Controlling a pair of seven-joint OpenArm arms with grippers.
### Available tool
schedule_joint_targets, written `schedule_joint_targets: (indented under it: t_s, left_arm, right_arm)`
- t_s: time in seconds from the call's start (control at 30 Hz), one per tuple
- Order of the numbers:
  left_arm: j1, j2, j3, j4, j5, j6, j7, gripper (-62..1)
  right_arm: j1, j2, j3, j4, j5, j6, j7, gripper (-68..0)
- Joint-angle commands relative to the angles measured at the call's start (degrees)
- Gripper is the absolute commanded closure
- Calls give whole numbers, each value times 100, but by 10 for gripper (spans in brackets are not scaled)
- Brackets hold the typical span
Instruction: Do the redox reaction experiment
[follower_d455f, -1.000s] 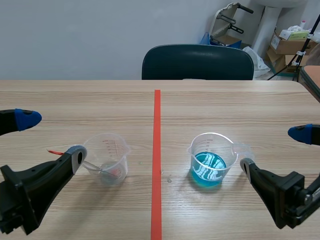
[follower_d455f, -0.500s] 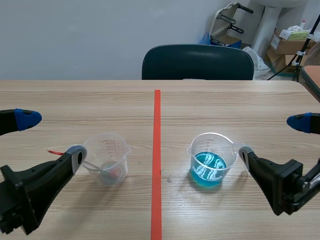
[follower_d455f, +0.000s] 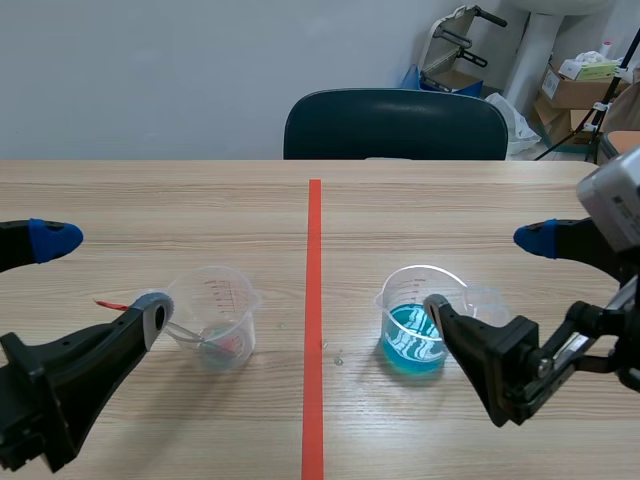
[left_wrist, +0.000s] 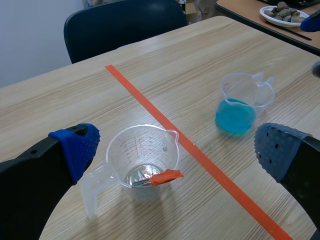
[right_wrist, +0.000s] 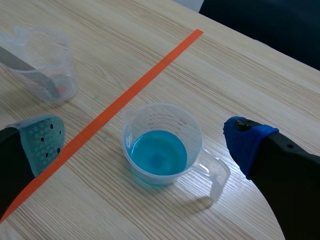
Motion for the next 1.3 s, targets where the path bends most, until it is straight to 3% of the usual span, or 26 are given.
schedule_joint_targets:
  t_s: [0.0,0.2,0.53,0.9,1.1,1.27]
  left_arm:
    - [170,-24,-17,68,-33,33,-186,-623]
    - [658,-271,-153,68,232,35,-710,-623]
    - [1672,-367,-964,66,319,35,-1585,-623]
    - [2870,-365,-1368,-166,1220,31,-2953,-623]
    - [3189,-363,-1368,-439,1604,-35,-3447,-623]
    - [3244,-363,-1368,-614,1864,-79,-3818,-623]
  right_arm:
    - [118,46,-68,96,13,-24,28,-679]
    - [398,46,-494,96,-103,-24,-59,-679]
    - [1027,267,-1360,96,-116,-24,-197,-679]
    - [1965,363,-2529,79,-321,-24,-595,-679]
    - [2498,363,-3176,70,-398,-24,-758,-679]
    - [2986,363,-3598,70,-404,-22,-1174,-679]
